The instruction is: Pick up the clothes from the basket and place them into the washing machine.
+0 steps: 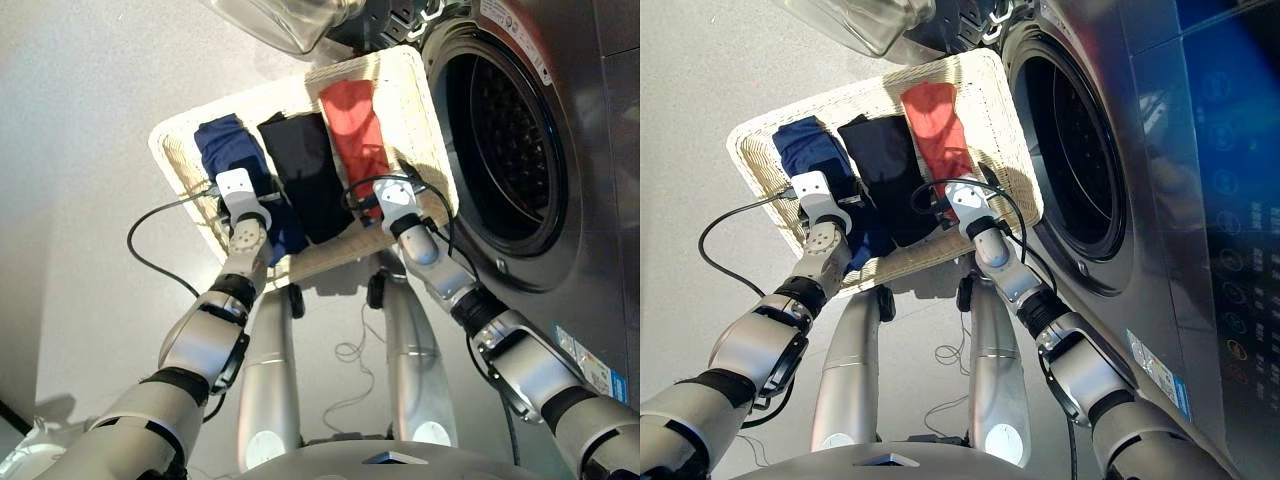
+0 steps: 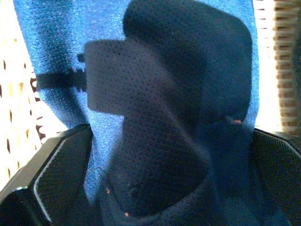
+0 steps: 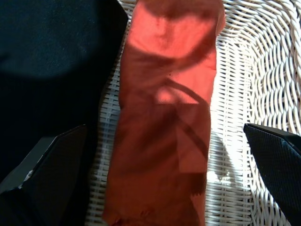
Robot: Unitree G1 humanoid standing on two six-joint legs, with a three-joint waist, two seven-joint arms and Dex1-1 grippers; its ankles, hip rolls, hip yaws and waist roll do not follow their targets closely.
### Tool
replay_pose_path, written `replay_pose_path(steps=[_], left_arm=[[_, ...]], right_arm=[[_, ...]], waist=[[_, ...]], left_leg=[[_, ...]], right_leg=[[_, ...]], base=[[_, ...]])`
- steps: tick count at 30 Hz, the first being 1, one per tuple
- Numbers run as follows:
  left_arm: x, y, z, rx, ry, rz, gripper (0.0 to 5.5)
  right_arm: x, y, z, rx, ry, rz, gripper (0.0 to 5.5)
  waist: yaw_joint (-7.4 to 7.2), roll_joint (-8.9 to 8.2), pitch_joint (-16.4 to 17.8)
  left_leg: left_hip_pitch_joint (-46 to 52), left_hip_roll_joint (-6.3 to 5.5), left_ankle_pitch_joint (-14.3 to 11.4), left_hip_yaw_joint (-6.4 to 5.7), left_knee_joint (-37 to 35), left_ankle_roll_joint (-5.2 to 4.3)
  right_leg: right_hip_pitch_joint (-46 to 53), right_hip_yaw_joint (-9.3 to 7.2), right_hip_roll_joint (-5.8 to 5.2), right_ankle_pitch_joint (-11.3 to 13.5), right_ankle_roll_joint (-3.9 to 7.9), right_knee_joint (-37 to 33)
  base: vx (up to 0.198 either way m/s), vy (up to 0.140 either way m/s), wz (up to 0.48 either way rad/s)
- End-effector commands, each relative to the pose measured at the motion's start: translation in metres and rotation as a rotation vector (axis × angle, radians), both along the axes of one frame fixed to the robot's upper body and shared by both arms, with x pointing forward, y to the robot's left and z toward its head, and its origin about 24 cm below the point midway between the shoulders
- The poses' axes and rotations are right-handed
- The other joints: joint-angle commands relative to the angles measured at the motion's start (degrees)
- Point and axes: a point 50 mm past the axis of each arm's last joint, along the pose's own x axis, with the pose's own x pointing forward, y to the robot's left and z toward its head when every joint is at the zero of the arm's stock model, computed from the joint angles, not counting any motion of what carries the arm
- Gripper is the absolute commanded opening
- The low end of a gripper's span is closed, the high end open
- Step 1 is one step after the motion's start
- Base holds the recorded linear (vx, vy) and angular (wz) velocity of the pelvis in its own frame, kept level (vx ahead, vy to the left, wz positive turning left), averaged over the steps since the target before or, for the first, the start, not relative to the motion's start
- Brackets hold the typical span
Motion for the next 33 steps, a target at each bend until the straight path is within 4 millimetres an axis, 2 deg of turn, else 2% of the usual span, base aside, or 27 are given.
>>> replay_pose_path(steps=[1,2,10,13,17,18,20,23,28,29,33], left_arm=[[-0.001,0.031,-0.001,-0.080,0.016,0.098,0.28],[-0.002,0.032,0.001,-0.089,-0.003,0.101,0.00],[-0.005,0.030,-0.002,-0.125,-0.031,0.093,0.00],[-0.010,0.023,-0.009,-0.170,-0.050,0.069,0.00],[-0.015,0.016,-0.011,-0.198,-0.094,0.035,0.00],[-0.017,0.013,-0.010,-0.211,-0.117,0.010,0.00],[-0.018,0.012,-0.009,-0.237,-0.132,0.004,0.00],[-0.022,0.000,-0.010,-0.300,-0.172,-0.050,0.00],[-0.029,-0.017,-0.010,-0.331,-0.213,-0.133,0.00],[-0.031,-0.023,-0.008,-0.333,-0.232,-0.166,0.00],[-0.035,-0.031,-0.009,-0.345,-0.241,-0.204,0.00]], right_arm=[[-0.018,0.023,0.007,0.090,-0.061,0.121,5.50],[-0.020,0.021,0.002,0.085,-0.048,0.119,5.50],[-0.023,0.016,-0.011,0.050,-0.006,0.126,5.50],[-0.025,0.016,-0.018,0.025,0.019,0.131,5.50],[-0.029,0.017,-0.028,-0.018,0.060,0.174,5.50],[-0.033,0.017,-0.035,-0.029,0.094,0.200,5.50],[-0.033,0.017,-0.038,-0.038,0.108,0.212,5.50],[-0.037,0.019,-0.050,-0.038,0.179,0.235,5.50],[-0.042,0.028,-0.053,-0.003,0.214,0.306,5.50],[-0.045,0.037,-0.044,0.029,0.192,0.366,5.50],[-0.050,0.046,-0.038,0.086,0.196,0.432,5.50]], waist=[[-0.74,-0.67,-2.8],[-0.57,-0.53,-3.2],[0.06,0.19,-4.9],[0.72,0.53,-5.2],[1.82,0.71,-5.0],[2.30,0.79,-4.7],[2.53,0.84,-4.2],[3.60,1.10,-3.5],[4.56,1.88,-2.8],[4.85,2.16,-2.9],[5.15,2.56,-3.1]], left_leg=[[-3.1,-1.38,-4.0,-2.12,3.6,0.84],[-3.0,-1.40,-4.0,-2.31,3.6,0.83],[0.0,-1.14,-3.4,-2.59,1.1,0.50],[3.5,-1.34,-2.8,-2.79,-0.8,0.27],[9.9,-1.98,-2.1,-2.72,-3.7,-0.15],[13.2,-2.26,-1.5,-2.64,-5.5,-0.49],[15.6,-2.47,-1.0,-2.76,-6.7,-0.74],[22.7,-3.25,0.1,-2.78,-9.5,-1.20],[28.3,-3.86,1.2,-2.94,-11.6,-1.44],[30.1,-4.00,1.5,-2.89,-12.5,-1.45],[32.1,-4.14,2.0,-2.77,-13.6,-1.46]], right_leg=[[-0.6,-0.22,-1.63,-3.7,6.12,4.4],[-0.4,-0.38,-1.72,-3.8,6.08,4.4],[2.3,-0.89,-1.99,-3.8,5.96,3.4],[5.1,-1.28,-2.23,-3.9,6.08,3.0],[10.8,-1.91,-2.53,-4.2,6.01,1.7],[14.2,-2.40,-2.61,-4.2,5.98,0.1],[16.8,-2.61,-2.44,-4.0,5.98,-1.0],[23.7,-3.44,-2.20,-4.0,5.82,-3.6],[29.9,-3.99,-2.00,-3.8,5.69,-6.3],[31.5,-3.96,-1.80,-3.8,5.59,-7.2],[33.7,-4.13,-1.68,-3.6,5.59,-8.6]], base=[[0.000,0.000,0.000],[0.000,0.000,0.000],[0.000,0.000,0.000],[0.000,0.000,0.000],[0.003,-0.017,0.012],[0.000,0.000,0.000],[0.004,-0.059,0.019],[0.010,-0.046,0.041],[0.000,-0.012,0.032],[0.000,0.000,0.000],[0.000,0.000,0.000]])
